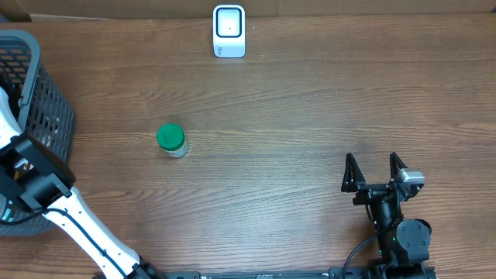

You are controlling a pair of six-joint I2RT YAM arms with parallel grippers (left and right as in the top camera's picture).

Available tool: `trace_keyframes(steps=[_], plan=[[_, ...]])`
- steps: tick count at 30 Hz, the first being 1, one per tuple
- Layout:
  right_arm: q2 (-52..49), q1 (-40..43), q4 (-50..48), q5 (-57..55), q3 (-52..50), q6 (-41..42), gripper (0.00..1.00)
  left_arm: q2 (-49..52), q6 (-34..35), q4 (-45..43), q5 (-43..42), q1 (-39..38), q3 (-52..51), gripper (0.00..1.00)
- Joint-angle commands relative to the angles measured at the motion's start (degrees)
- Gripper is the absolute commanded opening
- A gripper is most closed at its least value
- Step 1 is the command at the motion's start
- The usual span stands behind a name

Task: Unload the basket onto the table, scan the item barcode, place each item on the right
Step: 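Reach the left gripper into the basket and grasp the snack bag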

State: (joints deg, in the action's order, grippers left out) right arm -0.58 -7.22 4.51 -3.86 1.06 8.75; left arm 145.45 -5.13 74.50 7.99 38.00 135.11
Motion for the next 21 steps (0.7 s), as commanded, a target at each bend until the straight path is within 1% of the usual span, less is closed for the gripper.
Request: trace_keyframes(steps=[1,2,3,5,8,11,13,19,21], plan=[[0.42,-0.33,-0.28,-0.57,-0.61,-0.24,1.00,5.53,-0.85,2.23,-0.57,0.48,-0.63,0.29],[0.42,-0.33,-0.28,-0.57,-0.61,-0.26,1.00,5.51,-0.61,3.39,-0.57,0.50,0.87,0.24],[0.42,-0.33,-0.28,-0.59,-0.61,-0.26,1.00,5.51,-0.15,4.55,-0.63,0.50,2.58,0.22],[0.42,-0.33,-0.28,-0.57,-0.61,-0.24,1.00,5.51,0.66,6.14,-1.14,0.50,5.27,0.21],[0.42,-0.33,-0.28,-0.57,-0.61,-0.26,1.00,5.51,0.66,9.27,-4.90,0.50,11.85,0.16],[0.42,-0.33,-0.28,-0.57,-0.61,-0.26,1.00,5.51,1.33,12.37,-7.21,0.48,18.82,0.15],[0.42,-0.33,-0.28,-0.57,-0.61,-0.26,1.00,5.51,2.71,15.78,-9.33,0.50,26.97,0.16],[0.42,-0.33,-0.28,-0.59,-0.61,-0.24,1.00,5.51,5.62,20.17,-12.57,0.50,38.97,0.17],[0.42,-0.33,-0.28,-0.59,-0.61,-0.26,1.00,5.51,6.82,21.22,-16.22,0.48,43.06,0.18]])
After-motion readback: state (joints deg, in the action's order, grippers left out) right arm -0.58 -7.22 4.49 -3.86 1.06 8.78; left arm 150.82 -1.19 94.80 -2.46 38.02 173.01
